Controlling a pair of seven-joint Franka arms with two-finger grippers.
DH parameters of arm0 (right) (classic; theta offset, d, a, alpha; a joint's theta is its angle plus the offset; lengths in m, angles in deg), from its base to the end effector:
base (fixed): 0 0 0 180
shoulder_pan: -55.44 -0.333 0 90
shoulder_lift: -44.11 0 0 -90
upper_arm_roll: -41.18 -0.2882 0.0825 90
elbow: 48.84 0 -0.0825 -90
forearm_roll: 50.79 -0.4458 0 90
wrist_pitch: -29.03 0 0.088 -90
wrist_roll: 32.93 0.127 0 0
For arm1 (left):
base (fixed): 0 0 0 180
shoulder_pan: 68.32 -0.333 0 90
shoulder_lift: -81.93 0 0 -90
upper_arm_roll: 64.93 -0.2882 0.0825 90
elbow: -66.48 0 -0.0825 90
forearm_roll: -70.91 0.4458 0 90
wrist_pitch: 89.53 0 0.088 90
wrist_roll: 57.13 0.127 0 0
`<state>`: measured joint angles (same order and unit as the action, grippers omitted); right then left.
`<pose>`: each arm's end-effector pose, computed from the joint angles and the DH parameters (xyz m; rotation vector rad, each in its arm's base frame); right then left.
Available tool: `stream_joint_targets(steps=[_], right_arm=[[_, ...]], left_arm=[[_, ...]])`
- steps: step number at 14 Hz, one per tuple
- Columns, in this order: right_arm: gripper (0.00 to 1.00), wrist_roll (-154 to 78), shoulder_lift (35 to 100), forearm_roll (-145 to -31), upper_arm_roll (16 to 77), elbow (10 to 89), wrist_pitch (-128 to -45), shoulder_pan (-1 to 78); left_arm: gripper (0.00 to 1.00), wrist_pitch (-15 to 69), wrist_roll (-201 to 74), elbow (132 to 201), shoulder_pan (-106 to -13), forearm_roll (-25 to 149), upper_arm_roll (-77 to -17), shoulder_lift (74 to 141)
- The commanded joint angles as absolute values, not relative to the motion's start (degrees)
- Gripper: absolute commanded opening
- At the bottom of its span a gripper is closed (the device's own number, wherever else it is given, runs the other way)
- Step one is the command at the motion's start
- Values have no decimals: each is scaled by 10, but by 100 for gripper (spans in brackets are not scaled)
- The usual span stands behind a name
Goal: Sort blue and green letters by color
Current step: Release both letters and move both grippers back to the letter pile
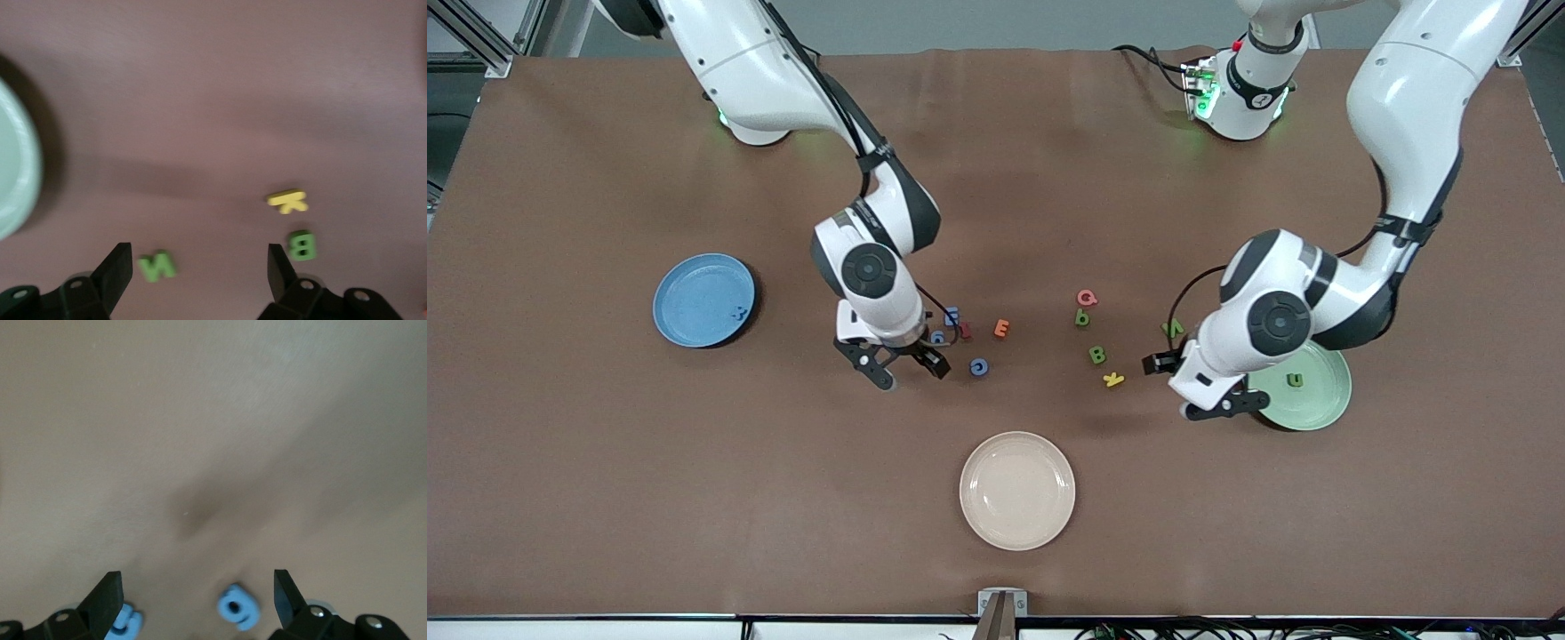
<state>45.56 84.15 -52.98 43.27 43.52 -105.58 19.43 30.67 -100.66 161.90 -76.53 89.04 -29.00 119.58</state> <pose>0.6012 0.4076 0.1377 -2.8641 1.2028 -0.0281 0.6395 -0.2868 0.1959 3.0843 0.2882 -0.2031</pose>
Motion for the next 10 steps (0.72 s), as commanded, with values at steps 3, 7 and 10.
stream_joint_targets(steps=[3,7,10], right_arm=[[100,598,918,-534,438,333,-1038,175],[100,701,971,-533,438,248,-1009,161],[100,719,990,-533,438,226,-1006,150]], left_arm=[[76,368,-1105,1613,-712,887,-292,1229],[66,390,-1203,1584,-669,893,-299,1266],[60,391,-1223,1571,-614,892,-349,1273]])
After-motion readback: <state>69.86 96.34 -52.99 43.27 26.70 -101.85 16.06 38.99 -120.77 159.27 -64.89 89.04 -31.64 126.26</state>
